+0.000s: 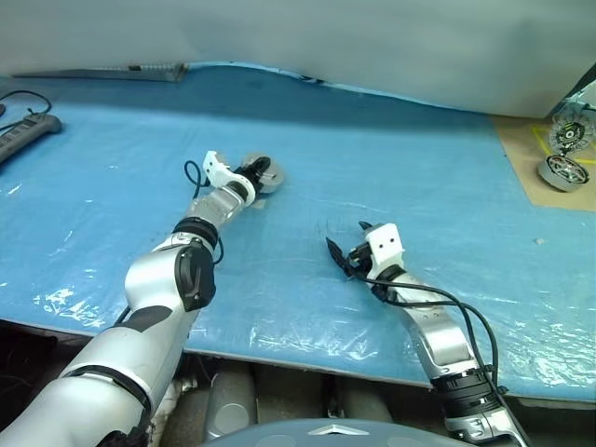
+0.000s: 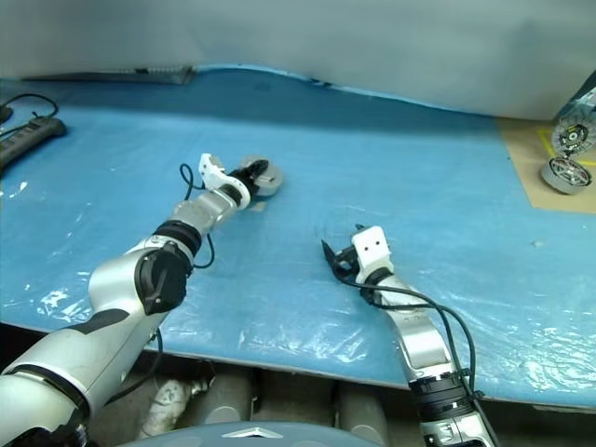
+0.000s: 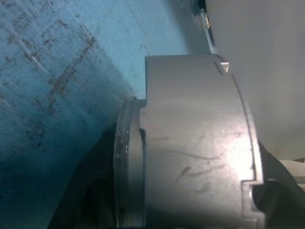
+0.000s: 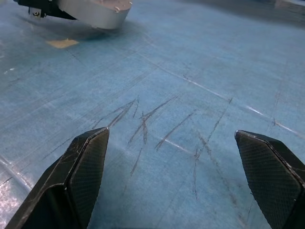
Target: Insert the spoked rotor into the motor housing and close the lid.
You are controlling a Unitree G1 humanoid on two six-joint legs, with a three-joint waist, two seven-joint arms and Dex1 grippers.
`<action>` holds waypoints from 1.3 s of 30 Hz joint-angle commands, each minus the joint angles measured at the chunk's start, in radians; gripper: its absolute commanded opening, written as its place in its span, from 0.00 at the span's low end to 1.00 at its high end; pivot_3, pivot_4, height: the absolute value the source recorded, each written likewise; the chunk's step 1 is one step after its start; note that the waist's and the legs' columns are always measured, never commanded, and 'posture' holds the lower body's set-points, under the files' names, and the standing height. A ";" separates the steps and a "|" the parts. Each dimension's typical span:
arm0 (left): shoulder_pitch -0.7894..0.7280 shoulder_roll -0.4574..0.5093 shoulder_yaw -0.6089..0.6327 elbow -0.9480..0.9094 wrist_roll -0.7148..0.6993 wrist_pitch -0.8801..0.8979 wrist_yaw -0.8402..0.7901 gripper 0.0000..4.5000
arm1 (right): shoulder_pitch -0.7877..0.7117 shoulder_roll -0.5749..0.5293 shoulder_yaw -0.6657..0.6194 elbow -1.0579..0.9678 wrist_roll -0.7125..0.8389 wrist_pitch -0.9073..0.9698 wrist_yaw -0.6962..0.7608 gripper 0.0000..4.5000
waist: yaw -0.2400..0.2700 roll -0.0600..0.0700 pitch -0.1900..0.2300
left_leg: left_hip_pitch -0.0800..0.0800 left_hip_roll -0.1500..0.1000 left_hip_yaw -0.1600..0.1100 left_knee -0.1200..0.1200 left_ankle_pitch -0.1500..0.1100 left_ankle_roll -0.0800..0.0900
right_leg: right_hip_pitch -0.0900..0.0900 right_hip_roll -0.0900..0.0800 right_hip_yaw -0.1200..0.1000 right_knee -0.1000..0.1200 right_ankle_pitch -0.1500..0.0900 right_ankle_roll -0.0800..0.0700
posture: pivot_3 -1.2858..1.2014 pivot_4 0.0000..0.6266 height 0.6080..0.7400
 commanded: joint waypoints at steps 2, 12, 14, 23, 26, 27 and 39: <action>-0.021 0.006 0.015 -0.018 0.051 0.017 0.015 0.91 | -0.009 0.011 -0.004 -0.019 -0.014 -0.009 0.007 1.00 | 0.000 0.000 0.000 | 0.000 -0.001 0.000 0.000 0.000 0.000 | 0.001 -0.001 -0.002 -0.001 0.000 0.000 | 0.52 0.24 1.00; 0.129 0.066 -0.059 -0.063 0.163 0.188 -0.080 0.99 | -0.043 0.034 -0.019 -0.008 0.008 0.023 0.041 1.00 | -0.010 0.002 -0.001 | 0.010 -0.006 -0.001 -0.002 0.000 0.001 | 0.013 -0.008 -0.008 -0.002 -0.001 -0.001 | 0.52 0.24 1.00; 0.171 0.080 -0.090 -0.093 0.183 0.240 -0.125 0.99 | -0.052 0.036 -0.020 -0.008 0.018 0.033 0.056 1.00 | -0.010 0.004 -0.002 | 0.015 -0.006 -0.001 -0.003 0.000 0.002 | 0.017 -0.008 -0.007 -0.003 -0.003 -0.005 | 0.52 0.24 1.00; 0.533 0.116 -0.359 -0.672 0.266 0.337 -0.351 0.99 | -0.067 0.048 -0.038 -0.006 0.043 0.076 0.090 1.00 | -0.021 0.011 -0.007 | 0.028 -0.002 0.001 -0.015 0.001 0.003 | 0.023 -0.009 -0.004 -0.005 -0.009 -0.012 | 0.52 0.24 1.00; 0.678 0.124 -0.419 -0.933 0.278 0.306 -0.348 0.99 | -0.050 0.053 -0.044 -0.013 0.046 0.078 0.085 1.00 | -0.026 0.011 -0.007 | 0.026 -0.001 0.002 -0.018 0.001 0.003 | 0.022 -0.009 -0.007 -0.005 -0.012 -0.013 | 0.52 0.24 1.00; 0.720 0.120 -0.432 -1.008 0.284 0.277 -0.345 0.99 | -0.042 0.053 -0.047 -0.019 0.044 0.075 0.080 1.00 | -0.027 0.011 -0.007 | 0.026 -0.001 0.003 -0.020 0.001 0.003 | 0.021 -0.009 -0.007 -0.005 -0.013 -0.013 | 0.52 0.24 1.00; 0.982 0.091 -0.569 -1.297 0.494 -0.204 -0.272 0.99 | 0.066 0.072 -0.118 -0.083 0.037 -0.042 0.034 1.00 | -0.030 0.010 -0.006 | 0.020 -0.001 0.002 -0.025 0.000 0.003 | 0.016 -0.009 -0.010 -0.007 -0.016 -0.008 | 0.52 0.24 1.00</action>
